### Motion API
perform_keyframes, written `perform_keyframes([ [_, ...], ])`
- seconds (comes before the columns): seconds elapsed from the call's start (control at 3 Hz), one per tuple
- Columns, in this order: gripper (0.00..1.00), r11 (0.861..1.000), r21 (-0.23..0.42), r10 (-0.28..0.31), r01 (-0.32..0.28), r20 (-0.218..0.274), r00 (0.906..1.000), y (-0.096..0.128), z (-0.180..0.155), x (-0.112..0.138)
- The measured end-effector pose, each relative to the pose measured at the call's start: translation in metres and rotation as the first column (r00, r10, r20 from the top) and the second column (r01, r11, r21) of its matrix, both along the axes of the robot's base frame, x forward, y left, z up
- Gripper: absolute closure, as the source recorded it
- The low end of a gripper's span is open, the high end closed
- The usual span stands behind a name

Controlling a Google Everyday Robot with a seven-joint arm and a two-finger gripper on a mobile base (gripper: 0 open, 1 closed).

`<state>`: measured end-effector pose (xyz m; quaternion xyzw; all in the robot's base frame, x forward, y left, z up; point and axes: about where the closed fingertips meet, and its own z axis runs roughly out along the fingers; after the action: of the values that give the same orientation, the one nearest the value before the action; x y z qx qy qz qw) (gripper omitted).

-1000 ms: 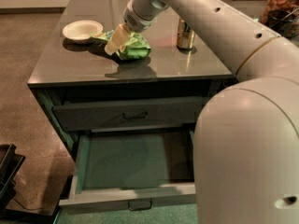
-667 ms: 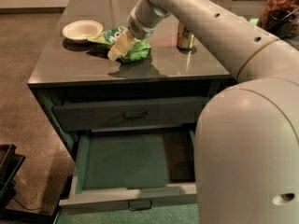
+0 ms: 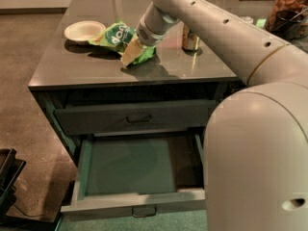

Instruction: Place green rice chip bag into middle drawer

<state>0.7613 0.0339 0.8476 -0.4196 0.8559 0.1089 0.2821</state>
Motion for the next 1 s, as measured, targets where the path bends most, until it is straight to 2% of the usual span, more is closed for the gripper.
perform_keyframes([
  [0.33, 0.65, 1.000, 0.000, 0.000, 0.000, 0.000, 1.0000, 0.000, 0.000, 0.000],
  [0.67, 0.89, 1.000, 0.008, 0.027, -0.027, 0.010, 0.9996, -0.002, 0.001, -0.006],
  [1.0, 1.00, 0.997, 0.015, 0.073, -0.073, 0.042, 0.9965, -0.015, 0.009, -0.026],
])
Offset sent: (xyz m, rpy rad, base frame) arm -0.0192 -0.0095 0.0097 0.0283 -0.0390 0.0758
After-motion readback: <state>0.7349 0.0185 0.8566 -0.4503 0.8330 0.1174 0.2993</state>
